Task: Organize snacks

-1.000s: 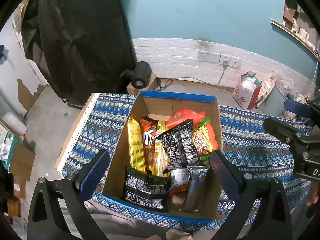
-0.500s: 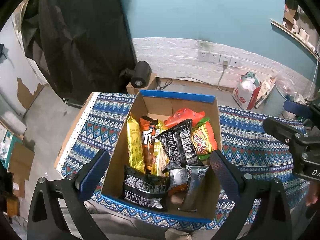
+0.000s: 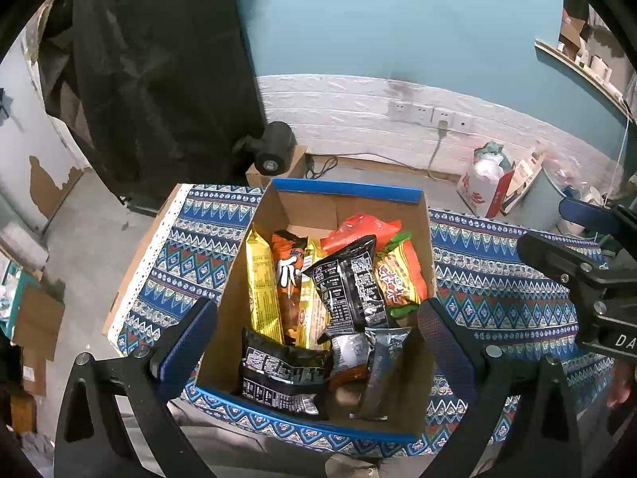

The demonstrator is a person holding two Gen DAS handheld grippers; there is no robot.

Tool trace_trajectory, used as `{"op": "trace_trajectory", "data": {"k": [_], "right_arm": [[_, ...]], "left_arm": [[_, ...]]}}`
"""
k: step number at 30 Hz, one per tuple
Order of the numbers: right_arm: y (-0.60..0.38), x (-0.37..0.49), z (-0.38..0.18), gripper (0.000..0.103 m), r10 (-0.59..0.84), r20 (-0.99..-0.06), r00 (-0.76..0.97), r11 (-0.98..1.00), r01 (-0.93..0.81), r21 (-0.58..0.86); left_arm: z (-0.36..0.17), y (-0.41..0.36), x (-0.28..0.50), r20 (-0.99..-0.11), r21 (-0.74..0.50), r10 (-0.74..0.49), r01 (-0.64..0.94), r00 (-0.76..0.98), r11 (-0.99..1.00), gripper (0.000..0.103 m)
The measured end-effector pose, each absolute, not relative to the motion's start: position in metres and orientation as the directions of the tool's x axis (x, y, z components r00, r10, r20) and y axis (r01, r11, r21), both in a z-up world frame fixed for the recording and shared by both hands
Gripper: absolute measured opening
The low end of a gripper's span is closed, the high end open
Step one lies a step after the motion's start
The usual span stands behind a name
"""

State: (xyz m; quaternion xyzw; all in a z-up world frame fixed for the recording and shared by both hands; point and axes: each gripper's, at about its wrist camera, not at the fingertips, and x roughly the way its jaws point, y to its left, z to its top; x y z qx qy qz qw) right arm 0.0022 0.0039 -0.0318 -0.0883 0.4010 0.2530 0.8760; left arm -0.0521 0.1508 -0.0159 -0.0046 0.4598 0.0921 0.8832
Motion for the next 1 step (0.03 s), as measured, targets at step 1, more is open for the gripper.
{"op": "trace_trajectory", "data": {"k": [1], "right_arm": [[0.0040, 0.0022, -0.0318, 0.084, 0.373, -0.747, 0.550, 0.856, -0.514, 0.049]], "left_arm": [[-0.0162, 0.1507, -0.0514, -0.816, 0.082, 0.164, -0.169, 0.555, 0.982, 0.101]]}}
